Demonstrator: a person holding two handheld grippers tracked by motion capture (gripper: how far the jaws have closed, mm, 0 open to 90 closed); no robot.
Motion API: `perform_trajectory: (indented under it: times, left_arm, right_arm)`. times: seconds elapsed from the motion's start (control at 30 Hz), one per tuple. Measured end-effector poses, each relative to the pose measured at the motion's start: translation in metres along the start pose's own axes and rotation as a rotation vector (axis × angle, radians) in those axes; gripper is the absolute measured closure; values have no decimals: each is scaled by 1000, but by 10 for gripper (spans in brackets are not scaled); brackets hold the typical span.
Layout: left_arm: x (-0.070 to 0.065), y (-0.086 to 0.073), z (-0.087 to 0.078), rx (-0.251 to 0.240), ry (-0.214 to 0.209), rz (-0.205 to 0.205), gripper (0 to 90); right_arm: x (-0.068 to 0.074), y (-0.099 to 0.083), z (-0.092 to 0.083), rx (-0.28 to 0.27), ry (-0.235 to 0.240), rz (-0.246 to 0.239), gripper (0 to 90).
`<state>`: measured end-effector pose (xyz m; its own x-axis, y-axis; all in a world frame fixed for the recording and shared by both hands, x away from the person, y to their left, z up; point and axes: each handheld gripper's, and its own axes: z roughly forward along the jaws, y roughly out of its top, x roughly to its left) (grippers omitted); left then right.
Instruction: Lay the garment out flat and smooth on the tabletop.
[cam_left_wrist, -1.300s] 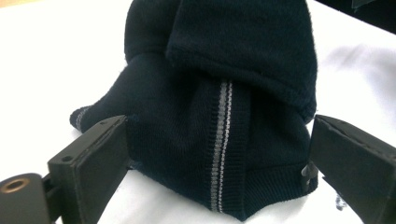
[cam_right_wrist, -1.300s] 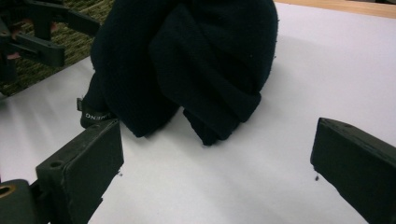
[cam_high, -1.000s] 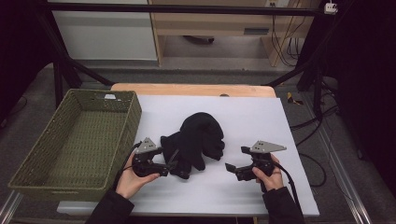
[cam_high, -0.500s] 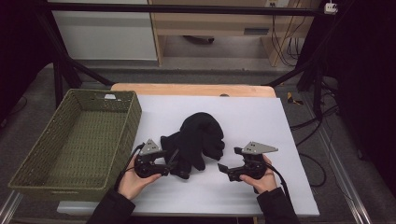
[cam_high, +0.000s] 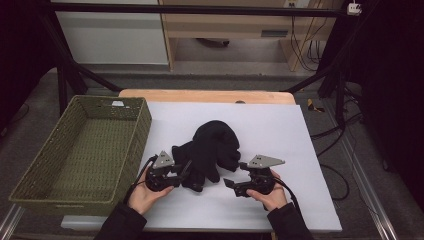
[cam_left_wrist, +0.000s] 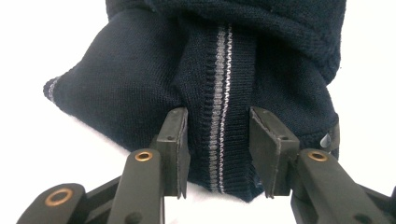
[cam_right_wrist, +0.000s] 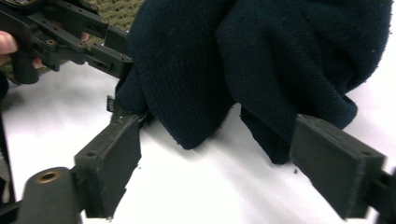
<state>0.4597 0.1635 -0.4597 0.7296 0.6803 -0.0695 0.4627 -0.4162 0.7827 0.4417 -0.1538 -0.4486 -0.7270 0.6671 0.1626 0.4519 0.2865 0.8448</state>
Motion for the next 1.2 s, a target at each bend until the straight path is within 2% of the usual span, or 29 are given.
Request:
perform_trajectory:
  times: [0.13,0.33,0.43,0.63,0.7,0.73,1.0,1.07,1.2]
  left_arm:
    - [-1,0,1,4,12,-1,603]
    - [-1,-2,5,15,18,-12,620]
    - [-2,-2,5,22,26,-13,642]
    - [0,-3,8,30,26,-36,696]
    - [1,-3,9,34,28,-43,720]
    - [1,-3,9,35,29,-45,739]
    - [0,-4,11,54,44,-11,784]
    - [0,-4,11,52,46,-5,789]
    - [-1,-4,12,51,47,6,803]
  right_arm:
    - [4,0,7,-1,2,1,232]
    - [13,2,20,22,4,-30,268]
    - [16,4,26,30,22,-16,307]
    - [23,6,40,37,23,-35,371]
    - [24,6,46,46,15,-41,406]
    - [25,5,50,45,4,-50,458]
    - [27,2,59,53,-3,-88,495]
    - [26,2,61,55,-6,-82,495]
    - [26,0,64,73,-16,-73,562]
